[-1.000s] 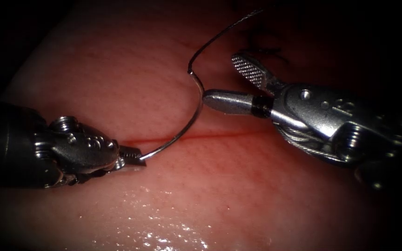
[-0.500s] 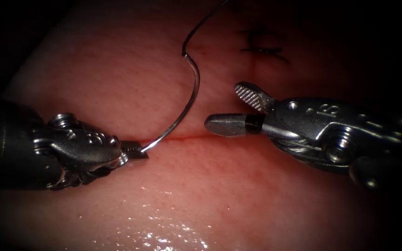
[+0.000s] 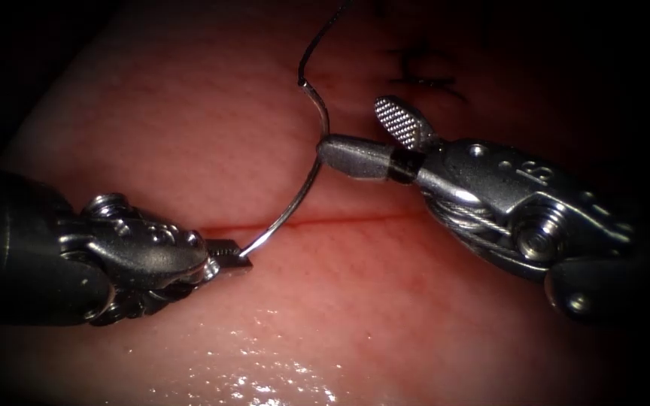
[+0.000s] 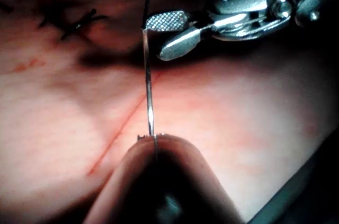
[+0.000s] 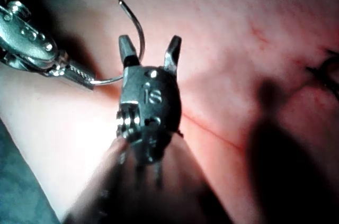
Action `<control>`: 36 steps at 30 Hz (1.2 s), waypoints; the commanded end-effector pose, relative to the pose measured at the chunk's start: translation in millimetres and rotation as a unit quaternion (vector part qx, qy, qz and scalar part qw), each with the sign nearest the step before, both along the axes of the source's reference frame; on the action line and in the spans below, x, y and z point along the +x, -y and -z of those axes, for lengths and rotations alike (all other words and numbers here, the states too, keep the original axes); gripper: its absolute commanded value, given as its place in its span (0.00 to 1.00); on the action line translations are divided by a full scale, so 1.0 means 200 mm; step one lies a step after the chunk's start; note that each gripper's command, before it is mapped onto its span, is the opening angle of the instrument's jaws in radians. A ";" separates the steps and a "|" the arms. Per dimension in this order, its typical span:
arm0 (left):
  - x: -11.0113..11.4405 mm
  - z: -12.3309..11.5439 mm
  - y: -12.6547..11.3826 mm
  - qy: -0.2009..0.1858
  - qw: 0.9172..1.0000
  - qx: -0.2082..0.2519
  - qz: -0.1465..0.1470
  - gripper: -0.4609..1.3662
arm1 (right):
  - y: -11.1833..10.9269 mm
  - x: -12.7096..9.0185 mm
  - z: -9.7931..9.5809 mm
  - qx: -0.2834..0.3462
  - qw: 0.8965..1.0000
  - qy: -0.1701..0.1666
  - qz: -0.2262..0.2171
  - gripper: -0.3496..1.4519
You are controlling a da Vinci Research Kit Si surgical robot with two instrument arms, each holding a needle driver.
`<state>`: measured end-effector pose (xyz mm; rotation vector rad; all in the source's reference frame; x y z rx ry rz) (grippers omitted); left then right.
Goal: Wound Closure
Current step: Pass needle to right hand
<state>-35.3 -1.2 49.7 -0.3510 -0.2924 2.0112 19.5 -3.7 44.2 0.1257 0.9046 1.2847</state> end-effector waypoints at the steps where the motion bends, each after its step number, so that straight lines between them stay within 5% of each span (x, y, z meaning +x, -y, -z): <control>1: -0.001 0.000 0.000 0.002 1.000 0.002 0.001 0.06 | 0.000 0.000 0.000 -0.001 1.000 -0.003 0.000 0.78; 36: -0.008 0.014 -0.002 -0.008 1.000 -0.017 0.002 0.06 | 0.004 0.005 -0.003 -0.008 1.000 -0.001 -0.003 0.72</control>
